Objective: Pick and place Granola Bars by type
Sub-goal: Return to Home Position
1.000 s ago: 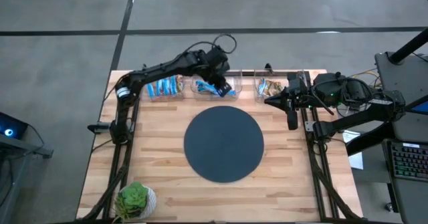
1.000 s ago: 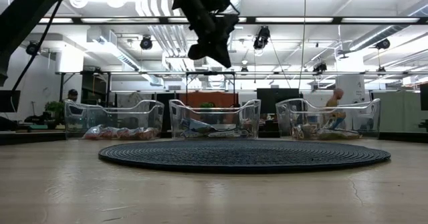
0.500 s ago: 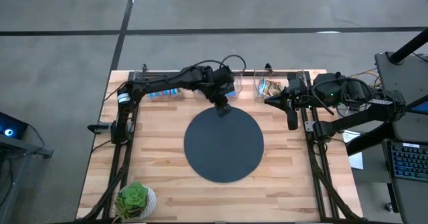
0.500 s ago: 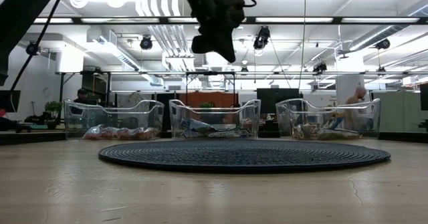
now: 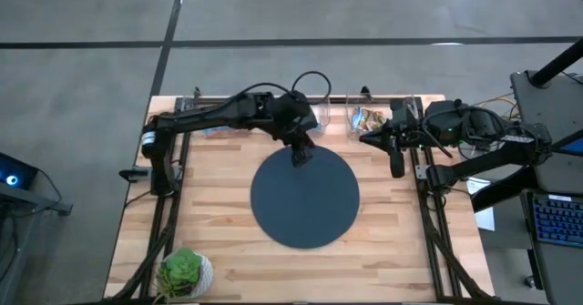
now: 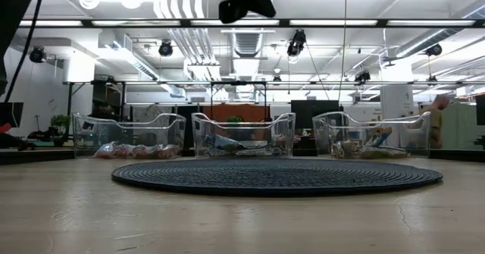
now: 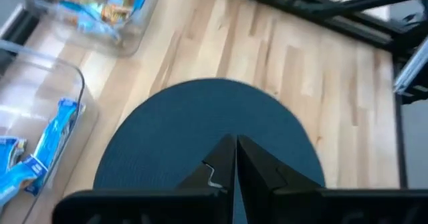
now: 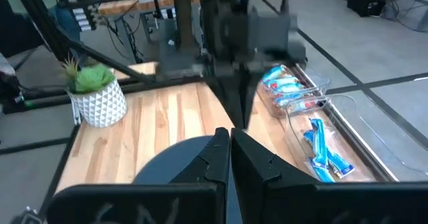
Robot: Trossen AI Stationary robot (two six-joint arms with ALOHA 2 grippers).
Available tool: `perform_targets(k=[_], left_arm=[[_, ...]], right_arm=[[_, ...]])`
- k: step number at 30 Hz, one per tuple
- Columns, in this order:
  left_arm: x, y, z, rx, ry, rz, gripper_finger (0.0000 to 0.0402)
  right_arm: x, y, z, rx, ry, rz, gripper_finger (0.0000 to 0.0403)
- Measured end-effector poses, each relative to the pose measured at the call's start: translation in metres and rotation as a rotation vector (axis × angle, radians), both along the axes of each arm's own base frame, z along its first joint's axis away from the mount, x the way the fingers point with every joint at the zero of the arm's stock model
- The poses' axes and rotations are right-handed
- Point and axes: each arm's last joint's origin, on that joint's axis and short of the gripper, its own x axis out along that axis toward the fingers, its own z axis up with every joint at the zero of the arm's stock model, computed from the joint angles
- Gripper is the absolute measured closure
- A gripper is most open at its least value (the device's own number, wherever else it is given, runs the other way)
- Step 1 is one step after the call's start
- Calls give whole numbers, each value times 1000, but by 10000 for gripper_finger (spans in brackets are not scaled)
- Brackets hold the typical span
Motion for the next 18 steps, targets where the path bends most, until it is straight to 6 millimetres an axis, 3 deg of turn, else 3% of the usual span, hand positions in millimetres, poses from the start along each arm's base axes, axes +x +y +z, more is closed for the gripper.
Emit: perform_targets(k=[11, 18], left_arm=[[-39, -18, 48, 69, -149, -43, 401], [-69, -23, 59, 97, -257, -25, 401]], right_arm=[[14, -4, -8, -29, 48, -23, 394], [28, -9, -14, -32, 72, -67, 394]])
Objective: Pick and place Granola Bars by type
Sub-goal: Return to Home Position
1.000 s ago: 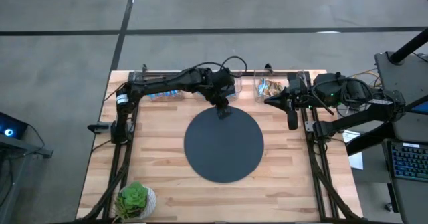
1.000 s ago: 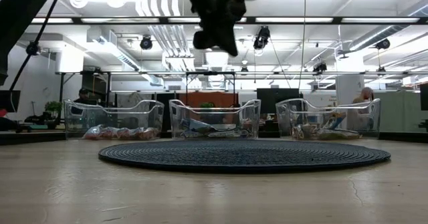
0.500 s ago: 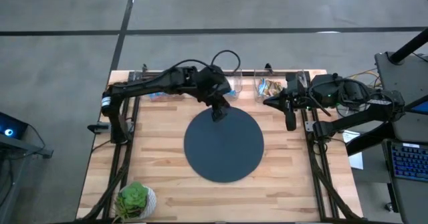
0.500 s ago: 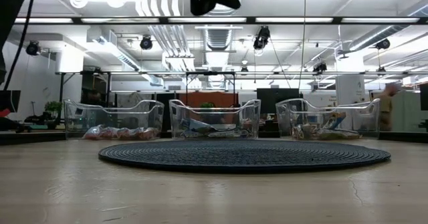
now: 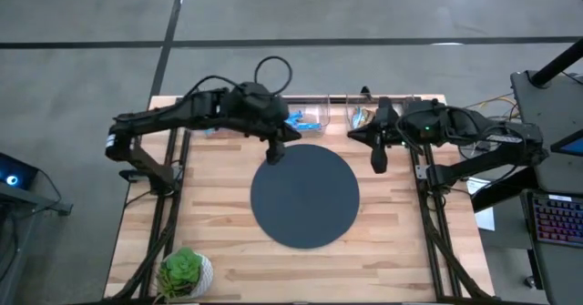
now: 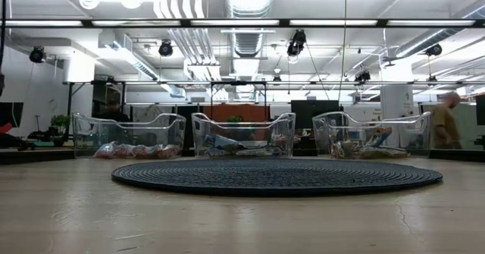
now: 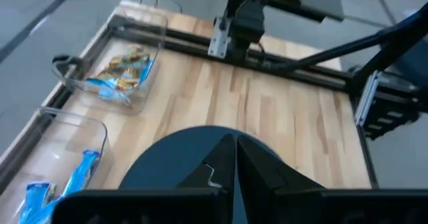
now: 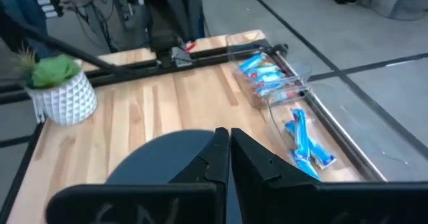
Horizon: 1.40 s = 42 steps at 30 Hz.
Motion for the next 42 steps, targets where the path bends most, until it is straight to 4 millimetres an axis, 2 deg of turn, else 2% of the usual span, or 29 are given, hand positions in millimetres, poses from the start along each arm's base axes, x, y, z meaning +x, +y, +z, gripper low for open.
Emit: perform_targets(k=[6, 13, 18, 23, 26, 31, 42], left_arm=[[-22, -3, -17, -6, -98, 7, 401], [-62, -7, -34, 3, -251, 7, 401], [-94, -11, -37, 3, -335, 9, 401], [-118, -13, -37, 43, -370, -4, 401], [-128, -14, -39, 45, -367, -5, 401], [-140, -16, -51, -57, -323, 33, 401], [-147, -19, -93, -63, -249, -38, 401]], right_arm=[[7, -3, 4, -19, -56, -3, 394], [3, -1, 1, -20, -84, 43, 394], [-4, -1, -16, 19, -172, 44, 394], [-13, -1, -35, 56, -339, 42, 394], [-20, -1, -49, 72, -371, 40, 394], [-30, 1, -66, 77, -362, 85, 394], [-45, 0, -68, 25, -347, 94, 394]])
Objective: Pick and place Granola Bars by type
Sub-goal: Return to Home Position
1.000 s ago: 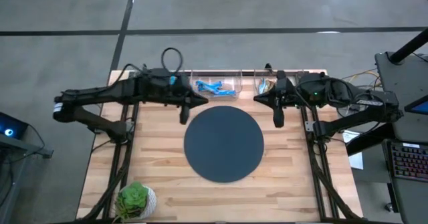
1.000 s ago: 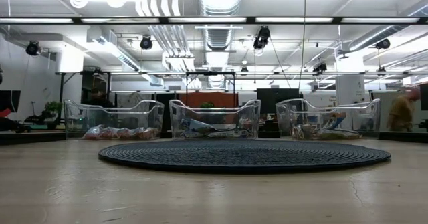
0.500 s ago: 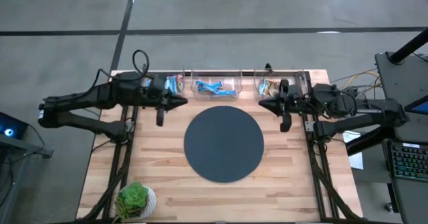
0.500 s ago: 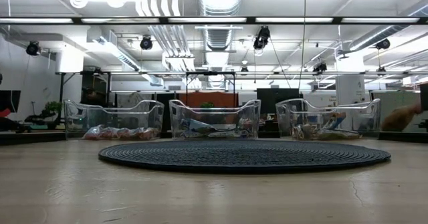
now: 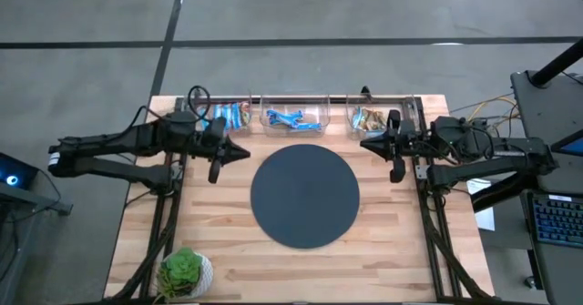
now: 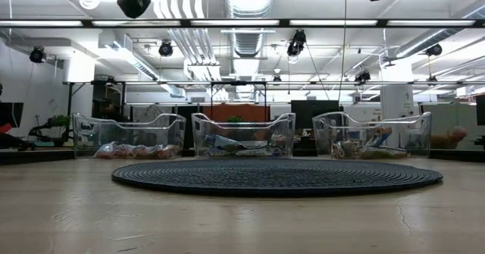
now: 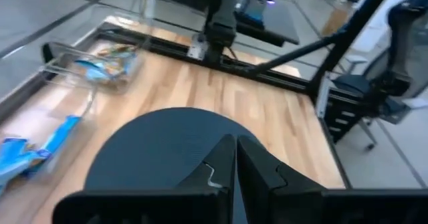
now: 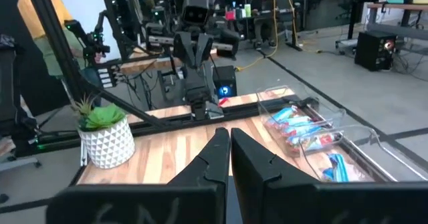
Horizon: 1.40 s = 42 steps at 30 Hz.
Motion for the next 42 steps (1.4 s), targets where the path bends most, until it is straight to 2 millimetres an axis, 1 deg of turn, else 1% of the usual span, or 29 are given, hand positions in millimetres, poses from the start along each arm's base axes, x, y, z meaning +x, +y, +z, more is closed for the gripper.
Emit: perform_targets(k=[5, 9, 13, 19, 25, 28, 34, 37, 42], left_arm=[[-2, -1, -14, 30, -50, -39, 401], [-4, -1, -23, 47, -122, -41, 401], [-8, -2, -32, 27, -149, -35, 401], [-16, -3, -37, 24, -186, -36, 401], [-17, -6, -46, 40, -180, -15, 401], [-16, -8, -52, 43, -194, -18, 401], [-16, -11, -74, 53, -261, -23, 401], [-21, -12, -86, 17, -249, -18, 401], [-30, -12, -95, 12, -253, -11, 401]], right_arm=[[-3, 0, -1, -34, -1, 2, 394], [-1, 0, -9, -44, 26, 4, 394], [3, 0, -23, -5, 34, 1, 394], [8, 0, -47, 46, -14, -3, 394], [10, 0, -66, 86, -69, -2, 394], [10, 0, -72, 98, -61, 3, 394], [10, 1, -78, 94, -43, 28, 394], [9, 1, -79, 96, -41, 28, 394], [1, 1, -82, 93, -36, 27, 394]])
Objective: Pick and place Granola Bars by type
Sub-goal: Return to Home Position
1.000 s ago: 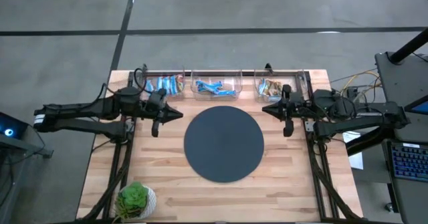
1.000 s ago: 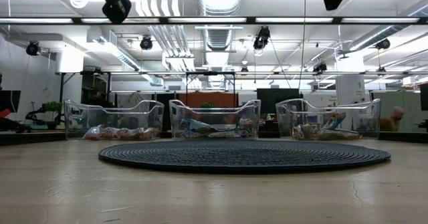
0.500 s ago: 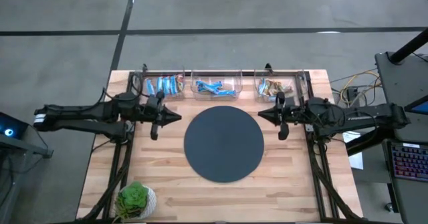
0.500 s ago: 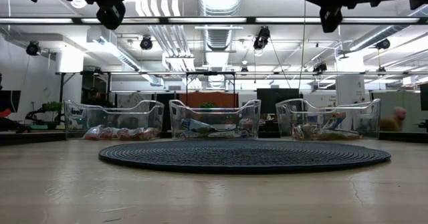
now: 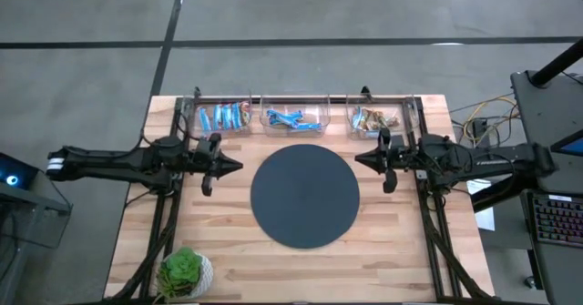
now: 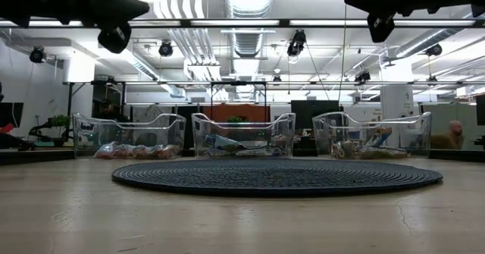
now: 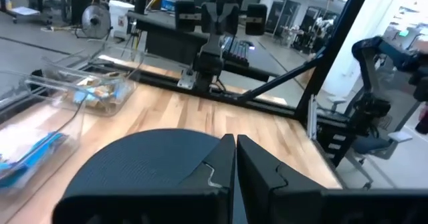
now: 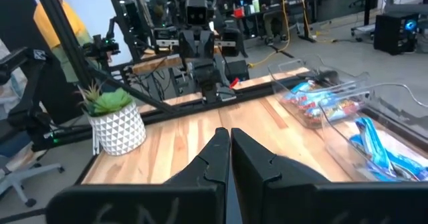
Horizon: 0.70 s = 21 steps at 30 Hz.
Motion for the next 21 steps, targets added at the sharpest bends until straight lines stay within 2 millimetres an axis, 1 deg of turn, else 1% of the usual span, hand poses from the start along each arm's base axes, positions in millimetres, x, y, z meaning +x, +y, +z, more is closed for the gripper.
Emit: perform_targets(k=[8, 12, 16, 21], left_arm=[[-8, 0, -10, 101, 37, 2, 401], [-11, 0, -15, 118, 85, 12, 401], [-13, 0, -16, 121, 96, 20, 401], [-18, 1, -14, 152, 84, 42, 401]], right_arm=[[-15, 0, -12, -11, 8, 0, 394], [-22, 0, -26, 1, 14, -1, 394], [-27, 0, -38, 3, 10, -3, 394], [-33, 0, -44, 20, -12, -3, 394]])
